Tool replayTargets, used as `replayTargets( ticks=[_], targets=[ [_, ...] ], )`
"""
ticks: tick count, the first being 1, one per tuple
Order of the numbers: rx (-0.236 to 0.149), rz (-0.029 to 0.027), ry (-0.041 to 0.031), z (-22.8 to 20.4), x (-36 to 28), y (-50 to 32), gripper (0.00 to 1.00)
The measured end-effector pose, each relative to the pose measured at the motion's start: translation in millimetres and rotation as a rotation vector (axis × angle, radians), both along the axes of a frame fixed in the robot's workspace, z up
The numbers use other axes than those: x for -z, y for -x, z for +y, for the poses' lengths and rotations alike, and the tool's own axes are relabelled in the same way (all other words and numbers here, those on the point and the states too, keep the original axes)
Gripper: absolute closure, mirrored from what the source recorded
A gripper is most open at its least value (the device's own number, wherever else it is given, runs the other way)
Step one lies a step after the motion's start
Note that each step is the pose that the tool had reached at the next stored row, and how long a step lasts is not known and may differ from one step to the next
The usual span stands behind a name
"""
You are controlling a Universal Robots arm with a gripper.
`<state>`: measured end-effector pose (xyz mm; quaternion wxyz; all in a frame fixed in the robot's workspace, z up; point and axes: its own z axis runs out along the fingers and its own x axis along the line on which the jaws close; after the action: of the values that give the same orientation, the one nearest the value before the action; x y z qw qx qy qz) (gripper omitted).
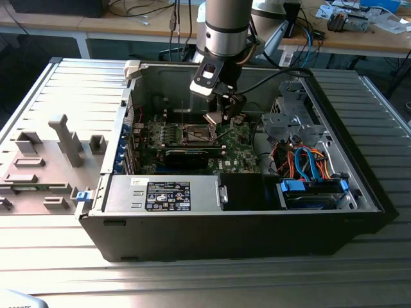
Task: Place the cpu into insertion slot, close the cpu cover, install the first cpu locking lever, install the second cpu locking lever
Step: 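Place the cpu into insertion slot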
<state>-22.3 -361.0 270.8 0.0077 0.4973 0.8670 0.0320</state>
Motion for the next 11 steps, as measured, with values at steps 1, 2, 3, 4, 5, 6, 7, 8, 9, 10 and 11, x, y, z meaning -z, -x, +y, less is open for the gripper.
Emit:
replayTargets(
  ticks=[1,2,3,4,5,6,7,8,9,10,11],
  targets=[
    [0.002,0.0000,0.0001,0.0,0.0,0.0,0.46],
    [0.003,0.0000,0.0001,0.0,0.0,0.0,0.46],
    [0.004,0.0000,0.0000,0.0,0.1,0.0,0.46],
    [0.005,0.0000,0.0000,0.0,0.1,0.0,0.46],
    [0.006,0.0000,0.0000,0.0,0.1,0.0,0.46],
    [0.007,0.0000,0.0000,0.0,0.1,0.0,0.46],
    [0.008,0.0000,0.0000,0.0,0.2,0.0,0.46],
    [0.009,0.0000,0.0000,0.0,0.2,0.0,0.46],
    [0.009,0.0000,0.0000,0.0,0.3,0.0,0.46],
    [0.010,0.0000,-0.0001,0.0,0.3,0.0,0.46],
    [0.011,0.0000,0.0000,0.0,0.3,0.0,0.46]
  ],
)
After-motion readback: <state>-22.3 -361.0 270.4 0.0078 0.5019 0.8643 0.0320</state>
